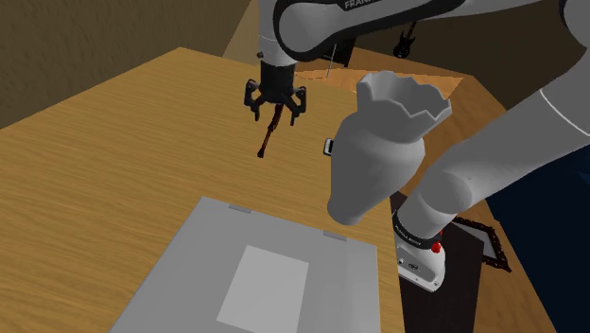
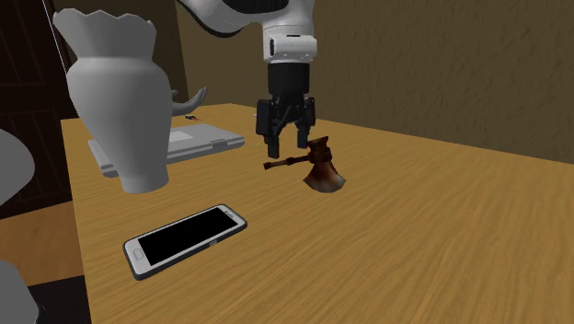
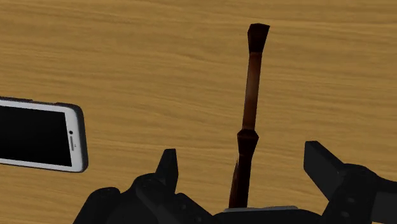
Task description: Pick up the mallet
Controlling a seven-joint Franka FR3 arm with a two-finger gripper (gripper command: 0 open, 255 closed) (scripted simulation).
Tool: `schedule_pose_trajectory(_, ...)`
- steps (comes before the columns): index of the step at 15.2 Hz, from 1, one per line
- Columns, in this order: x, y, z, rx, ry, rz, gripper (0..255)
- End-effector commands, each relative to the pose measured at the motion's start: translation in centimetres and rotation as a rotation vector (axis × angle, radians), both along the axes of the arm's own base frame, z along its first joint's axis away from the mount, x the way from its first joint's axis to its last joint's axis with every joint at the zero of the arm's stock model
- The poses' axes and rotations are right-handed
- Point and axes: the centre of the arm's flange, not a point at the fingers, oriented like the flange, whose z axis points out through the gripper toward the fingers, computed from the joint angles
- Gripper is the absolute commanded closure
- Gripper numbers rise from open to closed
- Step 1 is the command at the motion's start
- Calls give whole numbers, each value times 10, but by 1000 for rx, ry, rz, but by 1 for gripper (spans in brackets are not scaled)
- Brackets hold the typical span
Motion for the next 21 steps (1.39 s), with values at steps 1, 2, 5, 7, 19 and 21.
schedule_pose_trajectory(1,7,3,-10,-8,-2,-38,0)
schedule_pose_trajectory(2,7,3,-15,-8,-2,-38,0)
schedule_pose_trajectory(5,7,3,-31,-8,-2,-38,0)
schedule_pose_trajectory(7,7,3,-45,-8,-2,-38,0)
schedule_pose_trajectory(19,7,3,-45,-8,-2,-38,255)
schedule_pose_trajectory(21,7,3,-34,-8,-2,-38,255)
